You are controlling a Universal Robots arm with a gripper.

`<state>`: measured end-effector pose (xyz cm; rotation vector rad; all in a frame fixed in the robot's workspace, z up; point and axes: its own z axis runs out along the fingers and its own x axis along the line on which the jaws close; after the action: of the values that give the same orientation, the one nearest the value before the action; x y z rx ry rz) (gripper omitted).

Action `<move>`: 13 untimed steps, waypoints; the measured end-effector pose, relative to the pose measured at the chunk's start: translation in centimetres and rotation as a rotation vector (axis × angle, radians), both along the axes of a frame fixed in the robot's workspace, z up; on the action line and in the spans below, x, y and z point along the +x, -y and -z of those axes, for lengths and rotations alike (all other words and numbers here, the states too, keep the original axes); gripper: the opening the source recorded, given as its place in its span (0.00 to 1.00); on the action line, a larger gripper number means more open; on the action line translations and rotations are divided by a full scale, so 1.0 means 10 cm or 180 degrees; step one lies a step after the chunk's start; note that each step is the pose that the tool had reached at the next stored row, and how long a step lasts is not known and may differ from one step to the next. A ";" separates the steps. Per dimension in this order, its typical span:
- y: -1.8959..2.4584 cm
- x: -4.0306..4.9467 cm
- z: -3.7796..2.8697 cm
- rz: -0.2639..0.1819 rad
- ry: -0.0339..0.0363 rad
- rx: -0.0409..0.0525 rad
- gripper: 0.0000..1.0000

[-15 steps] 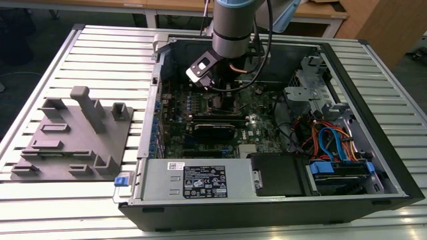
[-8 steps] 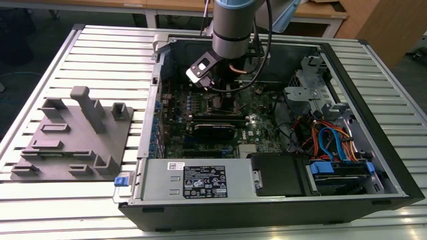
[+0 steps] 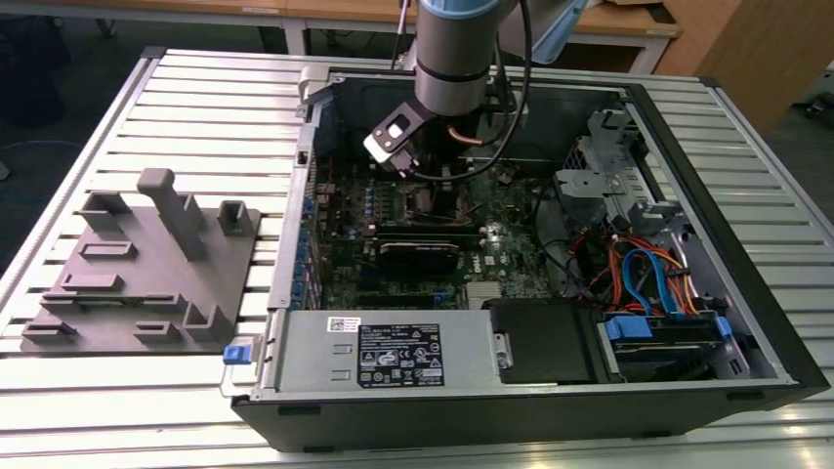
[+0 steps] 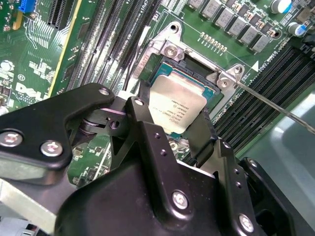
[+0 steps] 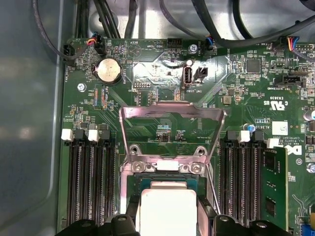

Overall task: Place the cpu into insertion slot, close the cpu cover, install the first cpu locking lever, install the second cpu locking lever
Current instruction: 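Place the cpu into insertion slot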

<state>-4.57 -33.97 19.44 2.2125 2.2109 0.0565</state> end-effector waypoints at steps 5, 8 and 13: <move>0.002 0.000 0.023 0.0000 -0.0003 0.0004 0.54; 0.000 0.001 0.027 0.0000 -0.0001 0.0007 0.54; 0.000 0.001 0.027 0.0000 -0.0001 0.0008 0.54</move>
<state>-4.56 -33.97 19.17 2.2140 2.2122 0.0587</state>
